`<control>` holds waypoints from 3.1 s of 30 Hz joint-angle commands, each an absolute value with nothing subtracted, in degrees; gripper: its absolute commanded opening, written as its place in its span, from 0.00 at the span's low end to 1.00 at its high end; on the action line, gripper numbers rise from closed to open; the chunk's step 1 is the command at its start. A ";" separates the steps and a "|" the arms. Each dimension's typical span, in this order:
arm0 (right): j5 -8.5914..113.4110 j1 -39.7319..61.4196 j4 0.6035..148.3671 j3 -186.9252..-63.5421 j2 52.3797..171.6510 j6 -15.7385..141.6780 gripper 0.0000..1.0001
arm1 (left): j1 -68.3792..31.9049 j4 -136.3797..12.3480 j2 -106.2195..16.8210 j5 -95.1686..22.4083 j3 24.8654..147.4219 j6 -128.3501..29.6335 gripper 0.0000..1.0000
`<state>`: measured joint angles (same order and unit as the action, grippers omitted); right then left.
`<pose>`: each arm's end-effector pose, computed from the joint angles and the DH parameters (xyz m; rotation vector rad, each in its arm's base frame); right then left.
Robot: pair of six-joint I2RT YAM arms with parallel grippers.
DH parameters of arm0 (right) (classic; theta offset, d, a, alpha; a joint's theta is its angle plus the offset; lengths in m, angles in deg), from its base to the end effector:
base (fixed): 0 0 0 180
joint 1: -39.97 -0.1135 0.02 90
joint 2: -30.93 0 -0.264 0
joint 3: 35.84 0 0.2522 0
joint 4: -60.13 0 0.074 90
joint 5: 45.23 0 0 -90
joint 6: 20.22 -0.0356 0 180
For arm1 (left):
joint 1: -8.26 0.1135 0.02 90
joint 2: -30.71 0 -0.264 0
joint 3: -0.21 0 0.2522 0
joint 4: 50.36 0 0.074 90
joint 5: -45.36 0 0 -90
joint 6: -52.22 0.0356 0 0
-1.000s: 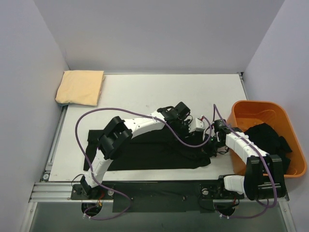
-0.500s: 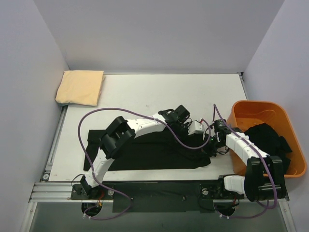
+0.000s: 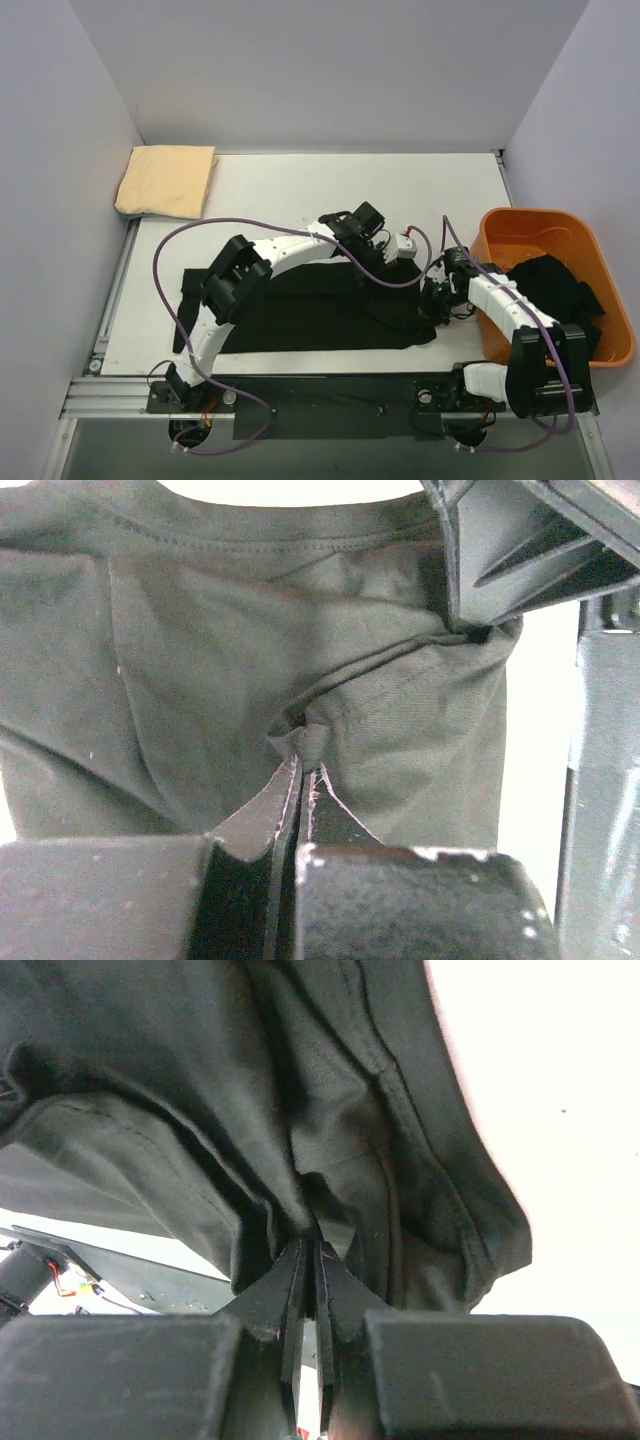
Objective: Fold and stack the t-shirts
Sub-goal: Fold the other side of the tshirt into a rectangle, then rotate the tshirt 90 degrees
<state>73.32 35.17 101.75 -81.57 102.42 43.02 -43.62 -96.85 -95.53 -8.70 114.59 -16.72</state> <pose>0.2017 0.0340 0.1571 0.3908 2.7575 0.8323 0.2779 -0.3880 0.1871 1.7367 1.9477 -1.0082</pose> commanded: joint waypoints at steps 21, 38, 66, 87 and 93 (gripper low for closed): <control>74.40 24.41 116.19 -92.83 100.96 44.90 0.00 | -35.60 -92.70 -77.66 2.21 95.27 -25.81 0.00; 66.92 32.15 94.99 -104.53 122.60 53.35 0.00 | -33.40 -72.65 -81.70 -12.91 88.50 -42.96 0.02; 51.87 24.53 107.56 -109.03 111.18 48.88 0.33 | -26.98 -94.44 -72.32 -26.54 94.41 -26.98 0.70; 57.16 32.23 102.18 -113.97 136.65 46.21 0.00 | -8.35 -97.16 -64.04 -39.92 66.27 -7.20 0.37; 65.15 32.41 109.39 -142.71 155.11 50.79 0.00 | -11.07 -110.25 -60.97 -21.80 71.71 -1.31 0.41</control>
<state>63.95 32.24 105.37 -129.65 147.60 46.01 -8.93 -98.62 -63.42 -32.76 68.54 -6.95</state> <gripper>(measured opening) 0.001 0.406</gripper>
